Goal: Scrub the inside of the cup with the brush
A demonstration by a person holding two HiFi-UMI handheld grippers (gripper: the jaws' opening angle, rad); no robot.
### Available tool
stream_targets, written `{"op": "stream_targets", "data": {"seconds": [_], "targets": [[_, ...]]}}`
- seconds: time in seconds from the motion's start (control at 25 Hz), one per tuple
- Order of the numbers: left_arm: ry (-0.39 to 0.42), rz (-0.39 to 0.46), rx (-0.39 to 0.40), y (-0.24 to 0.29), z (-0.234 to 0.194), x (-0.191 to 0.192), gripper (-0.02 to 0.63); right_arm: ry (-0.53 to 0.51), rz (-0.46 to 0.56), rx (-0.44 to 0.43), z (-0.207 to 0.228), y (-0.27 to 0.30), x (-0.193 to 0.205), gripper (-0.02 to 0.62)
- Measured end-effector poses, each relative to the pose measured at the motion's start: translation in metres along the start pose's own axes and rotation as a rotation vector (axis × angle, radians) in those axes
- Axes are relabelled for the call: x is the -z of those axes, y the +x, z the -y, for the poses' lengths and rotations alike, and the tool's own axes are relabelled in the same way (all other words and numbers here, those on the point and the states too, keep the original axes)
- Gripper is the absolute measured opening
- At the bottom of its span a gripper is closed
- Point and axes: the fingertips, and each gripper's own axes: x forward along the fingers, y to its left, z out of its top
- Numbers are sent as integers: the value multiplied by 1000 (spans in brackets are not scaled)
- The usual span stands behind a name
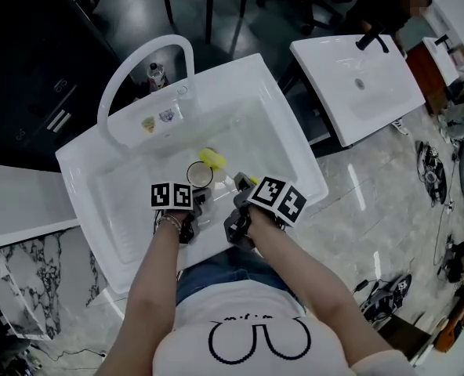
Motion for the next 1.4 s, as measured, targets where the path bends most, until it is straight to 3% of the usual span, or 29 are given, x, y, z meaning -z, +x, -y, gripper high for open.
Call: {"op": "stream_targets", "data": {"seconds": [0.12,0.32,0.68,0.8,1.12,1.24,1.4], "targets": [[-50,13,29,-3,-2,-2,59,-15,-10,23,4,18,4,43],[-87,19,38,-2,-1,5,57,-136,-39,79,12,45,18,44],[-256,113,137,-13,-3,-3,57,-131,-61,-49,-13,1,11,43],[-277,127,148,-14,-3,-5,57,-144,-44,-59,-12,-16,13,43],[-309,148,158,-14,-1,-10,57,-244,-50,48,5,15,19,43],[-305,149,152,-12,-1,-10,57,-385,-65,97,7,30,19,43],[-282,136,141,-12,-1,-8,57,-624,-101,71,-8,30,18,43]]}}
